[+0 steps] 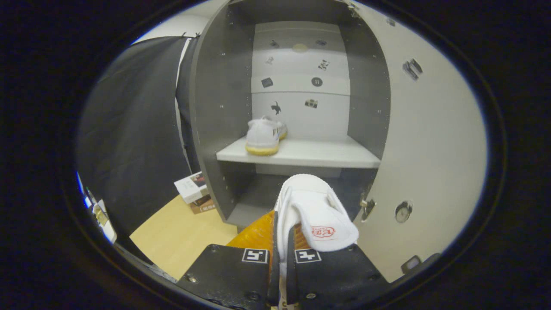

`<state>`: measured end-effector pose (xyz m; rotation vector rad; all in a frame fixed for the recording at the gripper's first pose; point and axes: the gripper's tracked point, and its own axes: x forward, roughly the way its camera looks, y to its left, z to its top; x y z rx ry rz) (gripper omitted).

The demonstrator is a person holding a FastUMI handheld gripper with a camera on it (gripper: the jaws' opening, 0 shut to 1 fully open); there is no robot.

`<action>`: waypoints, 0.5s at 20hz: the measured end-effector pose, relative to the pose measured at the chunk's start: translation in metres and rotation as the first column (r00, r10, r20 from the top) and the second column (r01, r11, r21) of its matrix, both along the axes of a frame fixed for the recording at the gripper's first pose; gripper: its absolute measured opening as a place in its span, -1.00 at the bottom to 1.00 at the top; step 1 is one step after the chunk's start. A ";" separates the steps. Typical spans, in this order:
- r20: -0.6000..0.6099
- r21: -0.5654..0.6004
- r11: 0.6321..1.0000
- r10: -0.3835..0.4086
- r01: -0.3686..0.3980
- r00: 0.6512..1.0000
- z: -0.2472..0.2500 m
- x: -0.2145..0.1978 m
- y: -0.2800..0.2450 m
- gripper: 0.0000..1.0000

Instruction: Open the shoe cabinet door, grab the shoes and put them into the shoe cabinet, then close the shoe cabinet door.

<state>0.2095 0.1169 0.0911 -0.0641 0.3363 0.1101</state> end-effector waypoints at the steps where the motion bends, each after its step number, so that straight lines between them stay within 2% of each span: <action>1: 0.010 0.002 1.000 -0.002 0.002 1.000 0.014 0.008 0.001 -0.80; 4: 0.050 -0.007 1.000 -0.002 0.002 0.999 0.055 0.038 0.004 -0.80; 6: 0.063 -0.039 0.999 -0.003 0.006 0.998 0.072 0.063 0.003 -0.80; 10: 0.065 -0.033 0.999 -0.038 0.040 0.997 0.099 0.118 0.000 -0.80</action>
